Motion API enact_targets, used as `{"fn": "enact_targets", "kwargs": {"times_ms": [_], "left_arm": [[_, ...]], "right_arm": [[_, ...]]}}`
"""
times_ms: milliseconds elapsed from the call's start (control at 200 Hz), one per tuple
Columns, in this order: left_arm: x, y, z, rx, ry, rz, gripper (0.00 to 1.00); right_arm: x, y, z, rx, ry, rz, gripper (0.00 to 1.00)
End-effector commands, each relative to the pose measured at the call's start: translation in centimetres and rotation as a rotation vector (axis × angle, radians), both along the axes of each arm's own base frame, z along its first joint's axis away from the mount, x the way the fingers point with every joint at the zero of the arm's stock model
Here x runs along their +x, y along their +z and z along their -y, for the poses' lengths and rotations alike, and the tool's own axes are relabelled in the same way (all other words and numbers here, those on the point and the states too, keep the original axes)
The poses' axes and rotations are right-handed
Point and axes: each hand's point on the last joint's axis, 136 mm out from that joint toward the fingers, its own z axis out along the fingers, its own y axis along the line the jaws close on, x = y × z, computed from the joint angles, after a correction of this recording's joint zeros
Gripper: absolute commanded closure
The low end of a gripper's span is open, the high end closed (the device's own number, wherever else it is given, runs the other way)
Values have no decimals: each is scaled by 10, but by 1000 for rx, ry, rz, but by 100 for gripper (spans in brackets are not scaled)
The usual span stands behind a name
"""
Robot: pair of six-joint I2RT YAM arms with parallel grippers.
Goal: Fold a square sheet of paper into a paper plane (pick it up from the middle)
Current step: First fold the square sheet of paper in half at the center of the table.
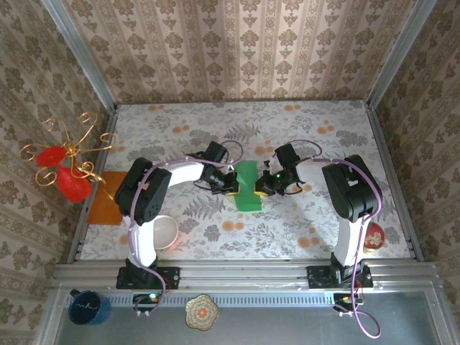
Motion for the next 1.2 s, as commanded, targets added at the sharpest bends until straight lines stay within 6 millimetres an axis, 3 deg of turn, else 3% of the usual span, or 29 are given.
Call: {"fn": "enact_targets", "kwargs": {"times_ms": [0,110,265,400,515,640,815,995,1055,1165,1195], "left_arm": [[4,-6,-47,84,60,0,99],[14,26,-39,19,65,66,99],[19,59,10,-119,25,134,98],[20,44,47,-169,6,96,98],[23,26,57,-167,7,65,98],[30,7,45,-140,33,50,98],[38,-17,-3,-89,115,28,98],[52,-9,-50,-93,209,45,98],[55,5,-49,-113,204,71,98],[60,34,-29,-169,177,153,98],[53,42,-10,-192,140,182,98]], "right_arm": [[-55,-76,53,-290,-38,-231,98],[-54,-74,52,-281,-37,-224,98],[-54,-74,51,-279,-36,-226,98],[-55,-76,51,-279,-36,-232,98],[-56,-76,52,-282,-35,-233,98],[-57,-79,54,-290,-36,-239,98],[-58,-81,58,-303,-44,-245,98],[-58,-82,60,-303,-47,-246,98],[-58,-82,60,-302,-49,-247,98],[-57,-81,59,-299,-50,-245,98],[-58,-82,59,-299,-50,-247,98]]}}
